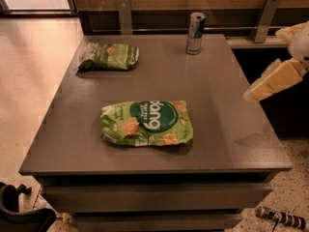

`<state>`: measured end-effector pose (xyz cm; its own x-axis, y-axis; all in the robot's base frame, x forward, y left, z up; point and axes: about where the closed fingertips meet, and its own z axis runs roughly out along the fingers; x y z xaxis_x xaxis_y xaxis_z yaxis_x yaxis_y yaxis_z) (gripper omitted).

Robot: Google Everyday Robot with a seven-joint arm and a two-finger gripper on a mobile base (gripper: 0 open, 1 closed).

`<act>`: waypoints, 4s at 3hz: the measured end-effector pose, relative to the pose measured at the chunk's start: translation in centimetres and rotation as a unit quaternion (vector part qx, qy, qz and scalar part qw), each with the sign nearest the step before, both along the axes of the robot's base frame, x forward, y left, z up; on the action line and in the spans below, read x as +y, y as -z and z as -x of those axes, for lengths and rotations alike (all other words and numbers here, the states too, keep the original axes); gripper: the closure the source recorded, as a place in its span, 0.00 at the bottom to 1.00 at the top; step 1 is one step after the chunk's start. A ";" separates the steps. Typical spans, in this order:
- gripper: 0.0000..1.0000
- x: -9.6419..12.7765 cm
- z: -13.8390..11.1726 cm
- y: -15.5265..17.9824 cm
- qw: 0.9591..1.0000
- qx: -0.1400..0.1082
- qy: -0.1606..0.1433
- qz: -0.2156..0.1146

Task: Pick redbull can

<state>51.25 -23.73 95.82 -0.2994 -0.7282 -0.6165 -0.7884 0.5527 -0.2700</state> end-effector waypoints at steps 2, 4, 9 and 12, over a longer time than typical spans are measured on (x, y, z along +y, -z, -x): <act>0.00 0.7 -9.4 -2.9 0.965 -0.189 0.018 -0.181; 0.00 1.1 -12.0 -4.3 0.945 -0.239 0.036 -0.222; 0.00 6.8 -28.3 4.0 0.924 -0.199 0.025 -0.326; 0.44 8.0 -31.6 6.9 0.914 -0.185 0.029 -0.360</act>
Offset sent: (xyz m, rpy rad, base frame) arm 0.1384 -0.0092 0.0628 0.5068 -0.6290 -0.1004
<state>82.88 -15.68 88.95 0.0008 -0.0836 -0.9965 -0.6812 0.7295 -0.0617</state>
